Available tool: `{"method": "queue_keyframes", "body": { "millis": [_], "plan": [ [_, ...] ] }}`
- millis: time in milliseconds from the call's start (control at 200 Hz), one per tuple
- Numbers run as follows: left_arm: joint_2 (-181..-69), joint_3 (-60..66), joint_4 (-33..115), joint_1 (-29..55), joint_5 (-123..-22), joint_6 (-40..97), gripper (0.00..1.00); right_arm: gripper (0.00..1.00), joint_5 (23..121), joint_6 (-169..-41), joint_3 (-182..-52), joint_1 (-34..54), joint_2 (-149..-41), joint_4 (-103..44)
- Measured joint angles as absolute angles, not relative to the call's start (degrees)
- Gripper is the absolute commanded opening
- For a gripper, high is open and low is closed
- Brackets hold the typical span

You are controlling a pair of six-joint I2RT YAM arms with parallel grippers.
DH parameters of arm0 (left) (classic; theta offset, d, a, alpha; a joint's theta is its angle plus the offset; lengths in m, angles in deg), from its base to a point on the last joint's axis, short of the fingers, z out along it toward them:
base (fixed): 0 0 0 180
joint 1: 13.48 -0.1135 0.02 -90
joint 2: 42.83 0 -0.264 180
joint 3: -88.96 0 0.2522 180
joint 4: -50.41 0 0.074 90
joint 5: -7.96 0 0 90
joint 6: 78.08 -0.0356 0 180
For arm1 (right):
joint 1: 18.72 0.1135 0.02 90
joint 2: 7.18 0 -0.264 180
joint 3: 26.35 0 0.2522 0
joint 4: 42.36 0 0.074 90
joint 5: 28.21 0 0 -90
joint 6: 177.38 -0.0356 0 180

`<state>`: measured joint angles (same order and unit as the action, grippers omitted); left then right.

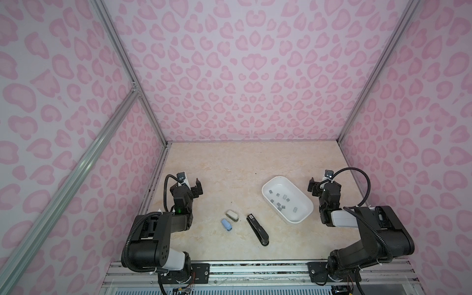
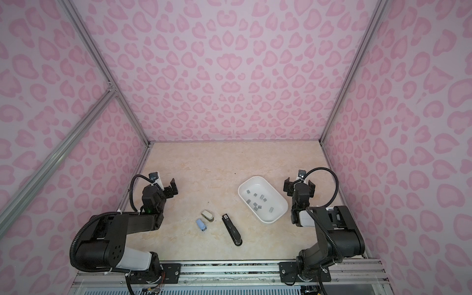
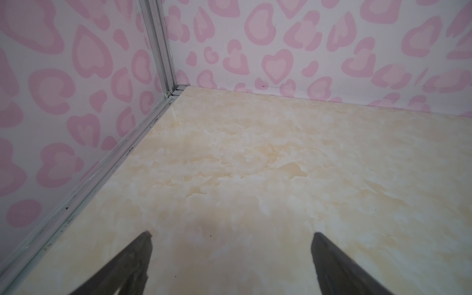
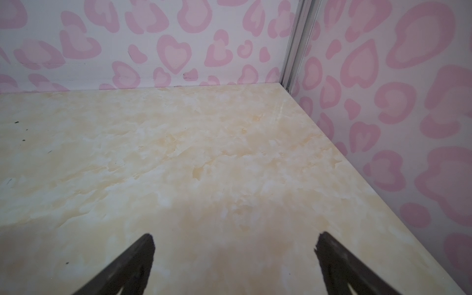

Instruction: Load the staples into the stapler

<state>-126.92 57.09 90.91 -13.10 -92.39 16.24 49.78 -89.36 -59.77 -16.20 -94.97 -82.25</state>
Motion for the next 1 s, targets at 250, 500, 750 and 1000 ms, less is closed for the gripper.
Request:
{"method": "queue_keyframes", "body": {
  "millis": [250,500,750,1000],
  "plan": [
    [-126.7,56.8,90.3,-13.1,-92.4,16.2,0.98,1.00,49.0,-89.1,-58.9,-15.1,-94.4,-83.0],
    [-112.0,46.6,70.5,-12.9,-87.2,17.9,0.97,1.00,34.9,-92.2,-63.7,-9.1,-77.5,-68.7],
    [-90.6,47.4,58.2,-12.4,-81.4,24.4,0.97,1.00,42.2,-113.2,-78.8,-9.0,-62.0,-34.5],
    [-73.5,43.7,45.8,-12.5,-77.5,33.0,0.98,0.93,55.9,-115.6,-77.1,17.2,-50.7,-24.4]
  ]
}}
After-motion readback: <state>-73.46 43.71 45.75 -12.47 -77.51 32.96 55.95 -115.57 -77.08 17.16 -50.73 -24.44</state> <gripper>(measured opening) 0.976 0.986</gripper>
